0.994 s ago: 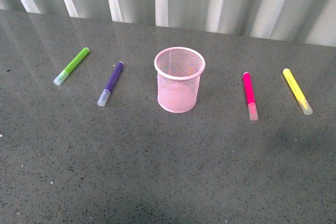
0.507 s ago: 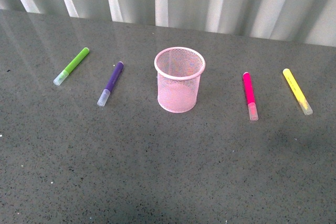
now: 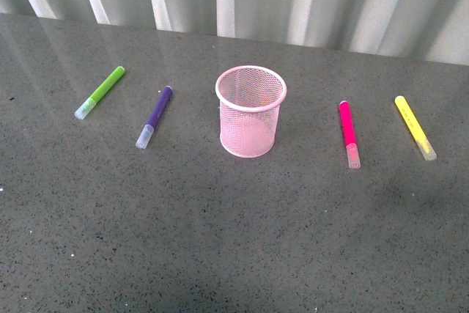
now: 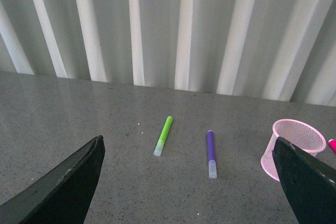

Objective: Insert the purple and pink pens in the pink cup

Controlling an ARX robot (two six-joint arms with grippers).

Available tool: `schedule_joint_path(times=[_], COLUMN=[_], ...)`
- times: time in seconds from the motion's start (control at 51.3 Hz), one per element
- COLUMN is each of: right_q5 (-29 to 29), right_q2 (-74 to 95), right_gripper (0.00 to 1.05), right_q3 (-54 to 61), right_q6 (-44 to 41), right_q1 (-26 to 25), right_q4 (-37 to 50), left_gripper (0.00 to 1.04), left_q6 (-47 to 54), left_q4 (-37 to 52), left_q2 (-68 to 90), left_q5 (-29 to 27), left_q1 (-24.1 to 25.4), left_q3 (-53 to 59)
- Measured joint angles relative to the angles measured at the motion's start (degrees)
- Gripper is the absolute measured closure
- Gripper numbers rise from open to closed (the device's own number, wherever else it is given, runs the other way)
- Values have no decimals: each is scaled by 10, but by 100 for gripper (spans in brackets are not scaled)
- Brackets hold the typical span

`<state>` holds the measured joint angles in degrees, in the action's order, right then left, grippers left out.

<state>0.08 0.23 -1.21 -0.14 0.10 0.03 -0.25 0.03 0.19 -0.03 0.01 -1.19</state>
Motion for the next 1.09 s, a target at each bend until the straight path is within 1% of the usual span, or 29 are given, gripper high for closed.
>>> schedule_joint_path(times=[1.092], right_q5=[0], right_q2=[0], right_gripper=[7], right_q3=[0], right_q6=[0], right_q1=[0], right_q4=[0], left_gripper=[7], left_q6=[0], left_q4=[0], left_q2=[0], left_q5=[0], left_q1=[0], left_q3=[0])
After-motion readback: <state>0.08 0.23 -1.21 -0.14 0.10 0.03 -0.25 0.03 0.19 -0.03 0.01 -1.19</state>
